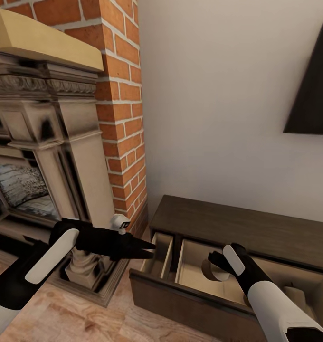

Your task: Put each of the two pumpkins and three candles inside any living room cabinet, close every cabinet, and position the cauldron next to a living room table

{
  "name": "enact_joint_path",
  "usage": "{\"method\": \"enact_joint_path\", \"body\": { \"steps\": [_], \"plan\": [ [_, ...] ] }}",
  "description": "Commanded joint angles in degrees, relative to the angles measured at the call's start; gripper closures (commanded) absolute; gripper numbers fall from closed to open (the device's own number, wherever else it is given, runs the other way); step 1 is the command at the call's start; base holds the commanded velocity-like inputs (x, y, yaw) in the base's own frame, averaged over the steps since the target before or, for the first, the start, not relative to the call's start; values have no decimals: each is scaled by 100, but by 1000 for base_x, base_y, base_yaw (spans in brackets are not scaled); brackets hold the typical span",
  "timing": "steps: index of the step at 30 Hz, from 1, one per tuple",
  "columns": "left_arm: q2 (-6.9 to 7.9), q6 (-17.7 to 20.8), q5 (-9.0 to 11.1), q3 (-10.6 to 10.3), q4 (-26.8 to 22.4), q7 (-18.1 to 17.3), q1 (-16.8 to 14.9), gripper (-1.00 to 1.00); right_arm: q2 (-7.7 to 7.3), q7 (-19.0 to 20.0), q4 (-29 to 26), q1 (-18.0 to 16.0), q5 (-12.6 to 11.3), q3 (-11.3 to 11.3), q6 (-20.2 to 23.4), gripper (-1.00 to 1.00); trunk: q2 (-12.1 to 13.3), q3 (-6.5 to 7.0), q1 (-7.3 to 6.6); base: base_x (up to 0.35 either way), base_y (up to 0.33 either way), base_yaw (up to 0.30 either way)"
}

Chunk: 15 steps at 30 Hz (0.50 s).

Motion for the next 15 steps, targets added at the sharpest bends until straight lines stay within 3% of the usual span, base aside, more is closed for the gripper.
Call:
{"method": "enact_joint_path", "body": {
  "steps": [1, 15],
  "plan": [
    [4, 19, 7, -5, 1, -34, -7, -100, -3, -50, -10, -3, -60, 10, 8, 100, -44, -24, 22, 0, 0, 0],
    [6, 19, -13, 2, 1, -171, -7, -100, 1, -50, -10, -3, -60, 10, 7, 100, -606, -275, 329, 0, 0, 0]
  ]
}}
